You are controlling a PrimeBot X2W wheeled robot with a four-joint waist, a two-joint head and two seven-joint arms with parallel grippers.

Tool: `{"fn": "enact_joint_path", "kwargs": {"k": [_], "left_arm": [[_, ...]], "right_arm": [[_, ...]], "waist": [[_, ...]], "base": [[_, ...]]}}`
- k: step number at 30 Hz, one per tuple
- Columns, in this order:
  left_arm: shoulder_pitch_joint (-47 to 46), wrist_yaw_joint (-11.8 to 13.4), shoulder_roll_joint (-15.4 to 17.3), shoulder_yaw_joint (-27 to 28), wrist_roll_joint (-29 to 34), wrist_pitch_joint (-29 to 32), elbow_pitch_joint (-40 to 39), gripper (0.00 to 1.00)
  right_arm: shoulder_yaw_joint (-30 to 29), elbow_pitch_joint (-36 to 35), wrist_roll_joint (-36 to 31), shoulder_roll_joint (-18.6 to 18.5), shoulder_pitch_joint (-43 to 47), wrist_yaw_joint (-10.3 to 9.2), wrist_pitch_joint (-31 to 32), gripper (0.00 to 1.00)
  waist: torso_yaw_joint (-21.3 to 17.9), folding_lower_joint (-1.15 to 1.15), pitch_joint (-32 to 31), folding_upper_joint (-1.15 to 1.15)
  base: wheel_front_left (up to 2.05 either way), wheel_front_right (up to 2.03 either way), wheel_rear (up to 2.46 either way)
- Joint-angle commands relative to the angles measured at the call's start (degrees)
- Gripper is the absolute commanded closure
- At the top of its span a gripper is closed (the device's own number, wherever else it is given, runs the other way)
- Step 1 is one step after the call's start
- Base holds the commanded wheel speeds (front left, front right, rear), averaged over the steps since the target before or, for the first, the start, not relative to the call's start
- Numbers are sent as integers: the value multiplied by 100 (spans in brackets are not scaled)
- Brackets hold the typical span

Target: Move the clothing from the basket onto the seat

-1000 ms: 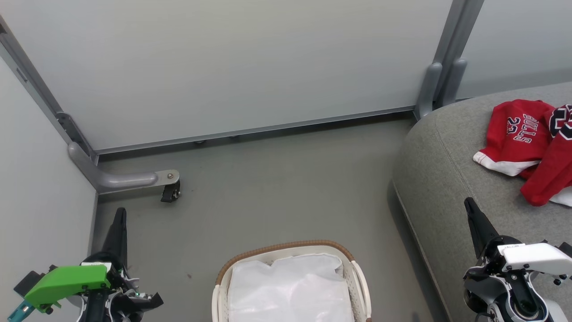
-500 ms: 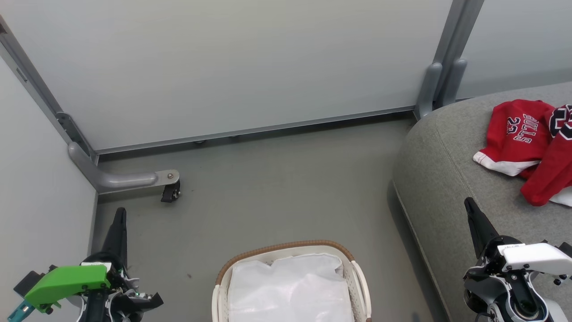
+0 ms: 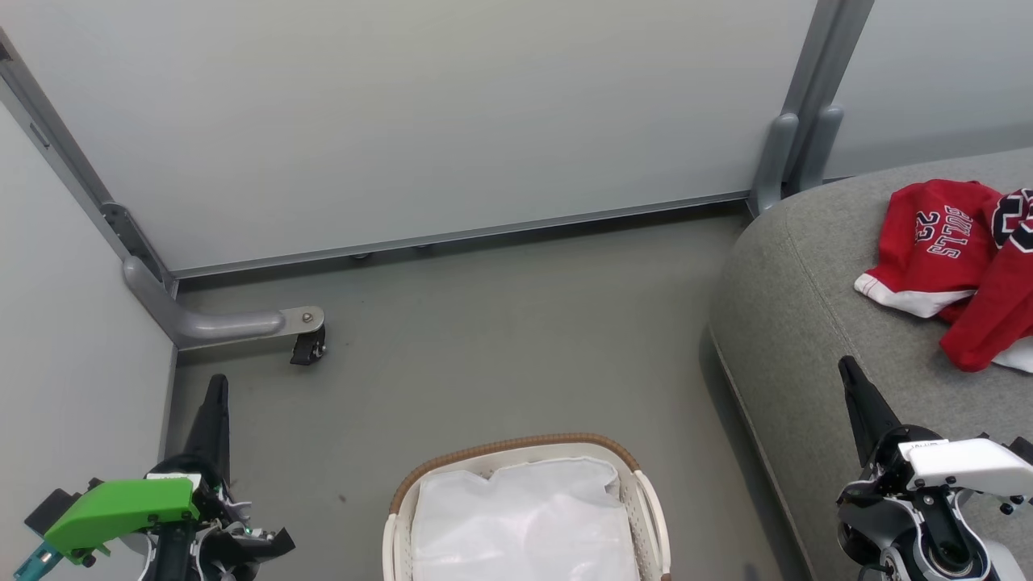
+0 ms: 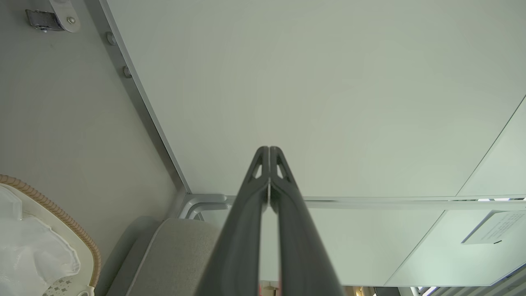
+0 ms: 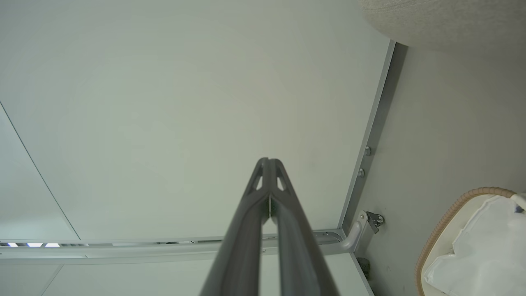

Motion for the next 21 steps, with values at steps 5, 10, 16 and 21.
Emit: {"fn": "enact_joint_path", "kwargs": {"k": [5,10,16,21], "left_arm": [[-59,-17,36,12,-16,18,-2,100],[-59,-17,36,12,-16,19,-1,100],[-59,-17,36,12,-16,18,-1,100],[-59,-17,36,11,-16,18,-1,100]], "right_arm": [[-10,-15,20,-34,60,-2,17,100],[-10,-15,20,-34,60,-2,17,100],[-9,-15,20,-34,60,-2,17,100],[-9,-15,20,-34,60,-2,16,100]], "waist": [[0,0,0,0],[0,0,0,0],[0,0,0,0],[0,0,0,0]], "base": [[0,0,0],[0,0,0],[0,0,0],[0,0,0]]}}
